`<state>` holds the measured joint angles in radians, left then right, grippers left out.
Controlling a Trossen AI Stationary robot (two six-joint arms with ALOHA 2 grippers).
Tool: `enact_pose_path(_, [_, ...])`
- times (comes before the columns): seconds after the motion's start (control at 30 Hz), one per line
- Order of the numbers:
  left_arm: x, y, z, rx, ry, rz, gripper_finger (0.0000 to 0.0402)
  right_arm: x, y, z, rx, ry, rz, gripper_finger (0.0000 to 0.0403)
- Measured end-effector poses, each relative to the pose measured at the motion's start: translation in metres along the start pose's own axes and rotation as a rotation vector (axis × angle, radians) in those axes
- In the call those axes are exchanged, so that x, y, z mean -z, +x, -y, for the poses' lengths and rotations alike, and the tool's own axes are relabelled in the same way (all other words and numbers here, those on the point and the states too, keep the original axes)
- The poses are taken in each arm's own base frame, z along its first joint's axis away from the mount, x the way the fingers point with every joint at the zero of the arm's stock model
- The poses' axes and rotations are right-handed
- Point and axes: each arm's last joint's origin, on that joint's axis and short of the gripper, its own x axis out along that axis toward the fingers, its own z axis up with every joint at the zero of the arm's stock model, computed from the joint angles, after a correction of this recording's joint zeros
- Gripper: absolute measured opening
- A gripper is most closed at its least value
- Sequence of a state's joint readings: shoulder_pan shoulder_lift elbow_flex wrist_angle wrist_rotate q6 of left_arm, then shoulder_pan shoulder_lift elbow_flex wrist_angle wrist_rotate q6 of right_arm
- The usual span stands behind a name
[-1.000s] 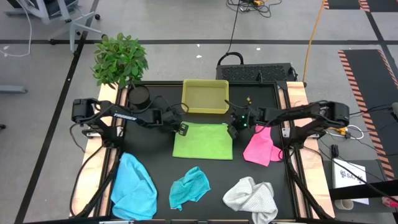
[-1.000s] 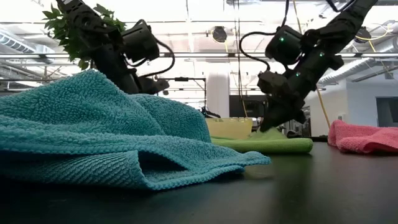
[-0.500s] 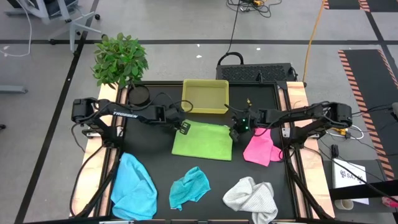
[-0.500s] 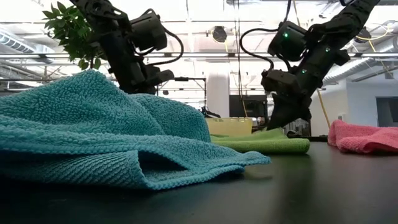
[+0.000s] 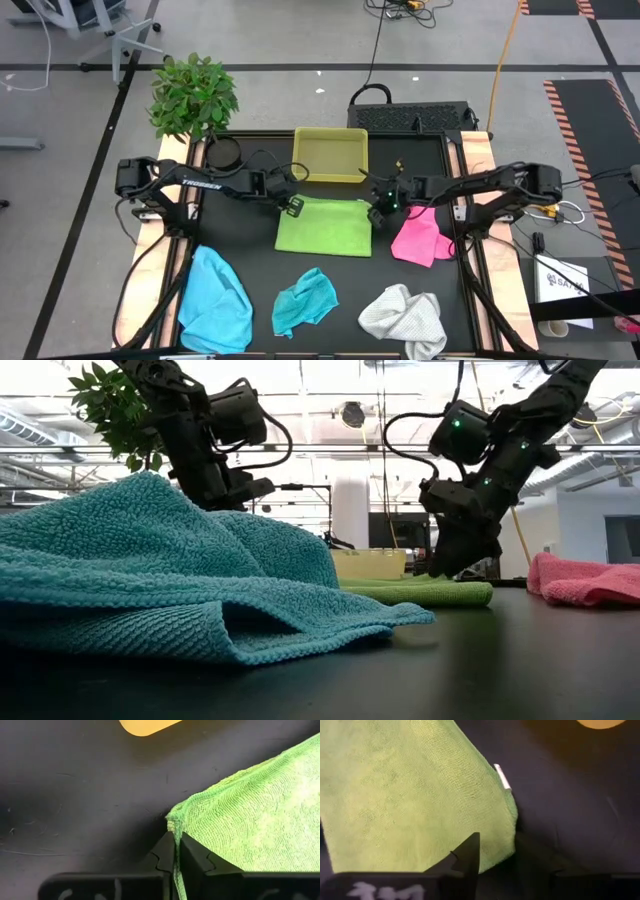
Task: Fold microfiber towels
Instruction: Fold the green microfiber cloth
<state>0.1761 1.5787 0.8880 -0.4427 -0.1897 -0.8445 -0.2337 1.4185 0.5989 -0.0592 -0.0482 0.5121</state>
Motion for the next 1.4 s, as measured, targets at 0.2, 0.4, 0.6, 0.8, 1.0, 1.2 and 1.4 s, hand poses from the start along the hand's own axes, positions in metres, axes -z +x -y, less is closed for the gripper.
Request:
enact_pose_path(0.2, [0.004,0.004,-0.004,-0.015,-0.019,-0.01,0.0045,-0.001,0.016,0.0,-0.013,0.003,0.015,0.0123])
enact_pose_path(0.4, [0.01,0.013,-0.009,-0.05,-0.038,-0.038,0.0046,-0.002,0.017,0.003,-0.009,0.01,0.014,0.0113])
enact_pose_path(0.6, [0.013,0.03,-0.008,-0.05,-0.041,-0.093,0.0047,-0.002,0.017,0.003,-0.01,0.017,0.008,0.011])
enact_pose_path(0.8, [0.012,0.039,-0.007,-0.038,-0.031,-0.096,0.0047,-0.002,0.017,0.003,-0.021,0.025,-0.003,0.011])
enact_pose_path(1.0, [0.011,0.04,-0.008,-0.033,-0.032,-0.094,0.0047,-0.001,0.017,0.004,-0.016,0.037,-0.009,0.0064])
enact_pose_path(1.2, [0.01,0.038,-0.008,-0.036,-0.027,-0.073,0.0038,0.0,0.017,0.003,-0.024,0.032,-0.018,0.0006])
enact_pose_path(1.4, [0.007,0.025,-0.007,-0.048,0.023,0.003,0.0009,-0.001,0.012,0.003,-0.023,0.004,-0.004,0.0002])
